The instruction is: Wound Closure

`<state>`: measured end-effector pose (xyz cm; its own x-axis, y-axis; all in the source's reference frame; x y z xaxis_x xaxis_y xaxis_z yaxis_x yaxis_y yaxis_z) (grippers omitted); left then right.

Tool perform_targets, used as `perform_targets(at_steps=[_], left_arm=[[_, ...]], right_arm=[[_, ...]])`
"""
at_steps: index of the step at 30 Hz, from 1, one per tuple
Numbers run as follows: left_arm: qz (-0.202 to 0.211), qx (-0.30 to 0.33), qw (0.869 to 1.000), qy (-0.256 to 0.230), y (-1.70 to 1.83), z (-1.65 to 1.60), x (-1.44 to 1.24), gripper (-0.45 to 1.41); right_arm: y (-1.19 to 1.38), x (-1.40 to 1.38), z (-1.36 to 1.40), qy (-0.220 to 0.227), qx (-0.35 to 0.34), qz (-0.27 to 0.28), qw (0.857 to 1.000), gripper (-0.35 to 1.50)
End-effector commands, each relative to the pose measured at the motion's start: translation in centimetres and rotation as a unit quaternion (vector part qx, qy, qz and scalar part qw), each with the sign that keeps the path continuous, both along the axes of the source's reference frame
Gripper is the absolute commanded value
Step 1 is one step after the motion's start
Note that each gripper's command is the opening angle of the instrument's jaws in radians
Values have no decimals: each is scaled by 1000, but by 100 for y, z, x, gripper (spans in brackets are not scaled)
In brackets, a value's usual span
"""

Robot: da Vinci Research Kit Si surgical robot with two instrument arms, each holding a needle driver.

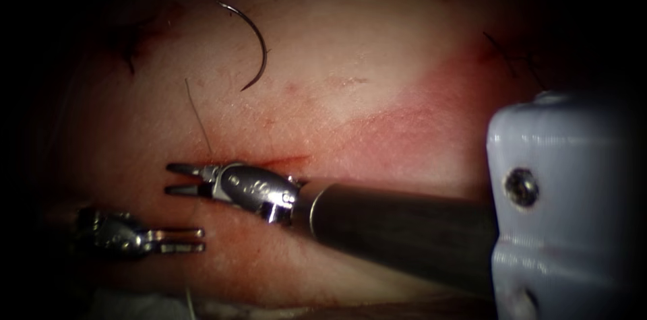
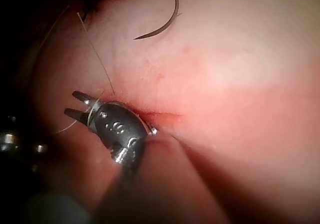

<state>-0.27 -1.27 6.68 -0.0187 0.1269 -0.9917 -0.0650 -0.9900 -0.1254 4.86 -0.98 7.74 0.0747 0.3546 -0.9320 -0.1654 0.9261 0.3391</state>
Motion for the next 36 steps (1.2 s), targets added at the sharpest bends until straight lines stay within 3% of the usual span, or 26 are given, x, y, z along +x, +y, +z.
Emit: perform_targets(at_steps=[1,7,13,14,15,16,17,26,32,36], left_arm=[[0,3,1000,-1,-8,2,-6,31],[-3,10,1000,0,-11,-9,-15,34],[-5,3,1000,11,-10,-12,-6,37],[-6,-5,1000,17,-11,-13,1,2],[-7,-5,1000,22,-11,-13,3,-15],[-7,-5,1000,22,-11,-13,3,-15],[-9,-17,999,34,-14,-13,9,-45],[-35,-5,996,86,-17,-16,12,-45],[-20,32,997,66,-4,-39,3,-45],[-18,33,997,63,1,-36,-7,-45]], right_arm=[[-6,8,5,2,1,-1,1000,24],[-7,10,5,1,5,-4,1000,24],[-7,9,5,2,5,-6,1000,24],[-8,8,4,2,5,-6,1000,26],[-8,9,4,2,5,-7,1000,26],[-8,9,4,2,5,-7,1000,26],[-9,9,3,3,5,-8,1000,26],[-11,8,1,4,5,-9,1000,26],[-11,9,1,6,5,-11,1000,26],[-10,9,-2,8,6,-13,1000,26]])
